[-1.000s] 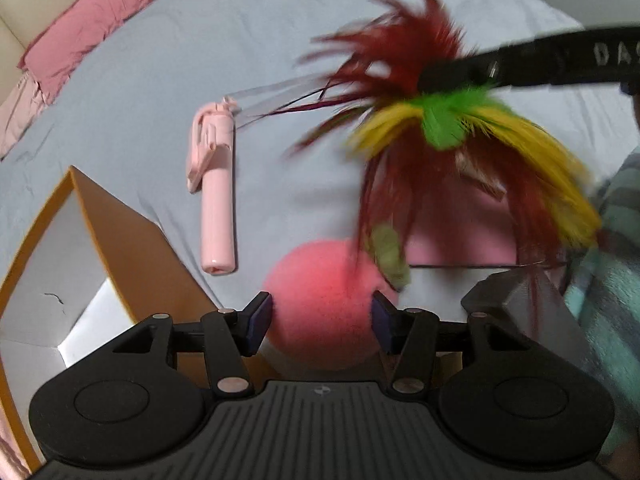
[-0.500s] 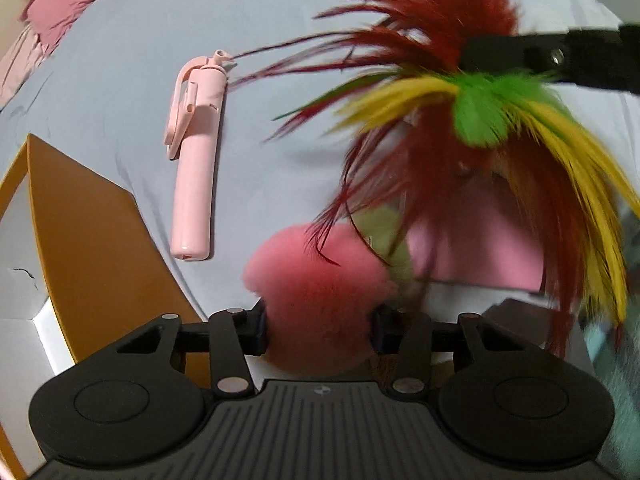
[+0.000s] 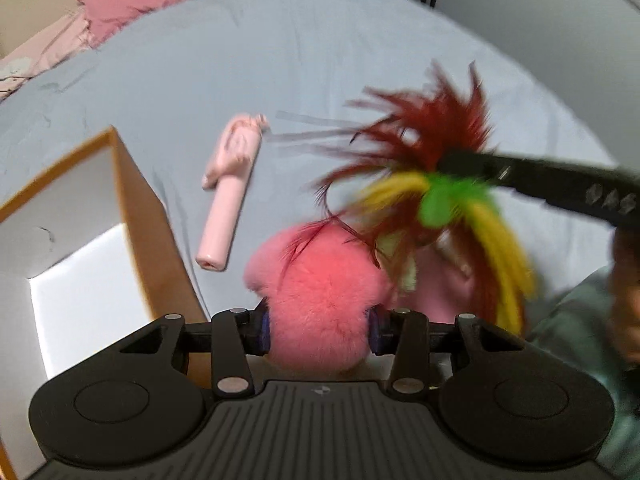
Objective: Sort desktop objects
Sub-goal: 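Carry the feather toy and pink ball over the cardboard box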
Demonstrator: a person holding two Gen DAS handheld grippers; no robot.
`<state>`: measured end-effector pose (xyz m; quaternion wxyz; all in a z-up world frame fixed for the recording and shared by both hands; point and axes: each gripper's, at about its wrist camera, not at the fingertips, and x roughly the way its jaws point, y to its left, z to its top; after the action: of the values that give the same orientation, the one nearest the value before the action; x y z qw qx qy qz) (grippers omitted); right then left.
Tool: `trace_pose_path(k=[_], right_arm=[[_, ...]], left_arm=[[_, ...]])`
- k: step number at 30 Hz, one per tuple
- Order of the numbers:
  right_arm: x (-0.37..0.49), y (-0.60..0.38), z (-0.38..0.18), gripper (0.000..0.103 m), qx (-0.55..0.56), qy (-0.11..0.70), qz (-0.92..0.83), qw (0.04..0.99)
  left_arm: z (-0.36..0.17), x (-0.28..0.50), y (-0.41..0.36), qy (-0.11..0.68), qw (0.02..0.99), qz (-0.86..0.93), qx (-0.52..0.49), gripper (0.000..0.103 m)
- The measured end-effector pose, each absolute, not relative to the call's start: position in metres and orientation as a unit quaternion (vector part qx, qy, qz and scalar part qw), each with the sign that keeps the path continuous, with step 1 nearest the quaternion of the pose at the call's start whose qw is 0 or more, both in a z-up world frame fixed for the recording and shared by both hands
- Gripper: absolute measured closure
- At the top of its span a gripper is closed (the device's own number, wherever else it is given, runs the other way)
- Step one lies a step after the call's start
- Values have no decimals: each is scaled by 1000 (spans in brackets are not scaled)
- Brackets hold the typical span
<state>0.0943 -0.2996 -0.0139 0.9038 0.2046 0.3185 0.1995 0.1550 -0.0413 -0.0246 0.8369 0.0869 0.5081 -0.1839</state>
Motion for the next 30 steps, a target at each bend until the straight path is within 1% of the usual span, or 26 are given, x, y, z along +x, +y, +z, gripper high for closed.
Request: trace_pose_path(k=[5, 8, 12, 15, 19, 22, 26, 30], right_arm=[[77, -288, 16, 102, 206, 288, 235, 905], [66, -277, 39, 102, 210, 264, 264, 904], [57, -255, 64, 102, 217, 244, 310, 893], [54, -236, 76, 102, 221, 238, 344, 881], [54, -207, 81, 102, 224, 248, 369, 867], [56, -188, 76, 102, 223, 267, 369, 862], [53, -175, 66, 102, 218, 287, 358, 861], [55, -172, 55, 102, 217, 305, 348, 860]], left_arm=[[26, 135, -15, 466, 865, -179, 44, 54], [45, 115, 17, 450, 878, -161, 11, 54], [58, 106, 55, 448, 884, -134, -18, 53], [53, 113, 82, 453, 884, -117, -30, 53], [38, 88, 88, 477, 871, -112, -43, 53], [18, 88, 88, 499, 859, -110, -42, 53], [5, 72, 85, 514, 853, -85, 9, 53], [-10, 69, 90, 540, 831, -133, -23, 53]])
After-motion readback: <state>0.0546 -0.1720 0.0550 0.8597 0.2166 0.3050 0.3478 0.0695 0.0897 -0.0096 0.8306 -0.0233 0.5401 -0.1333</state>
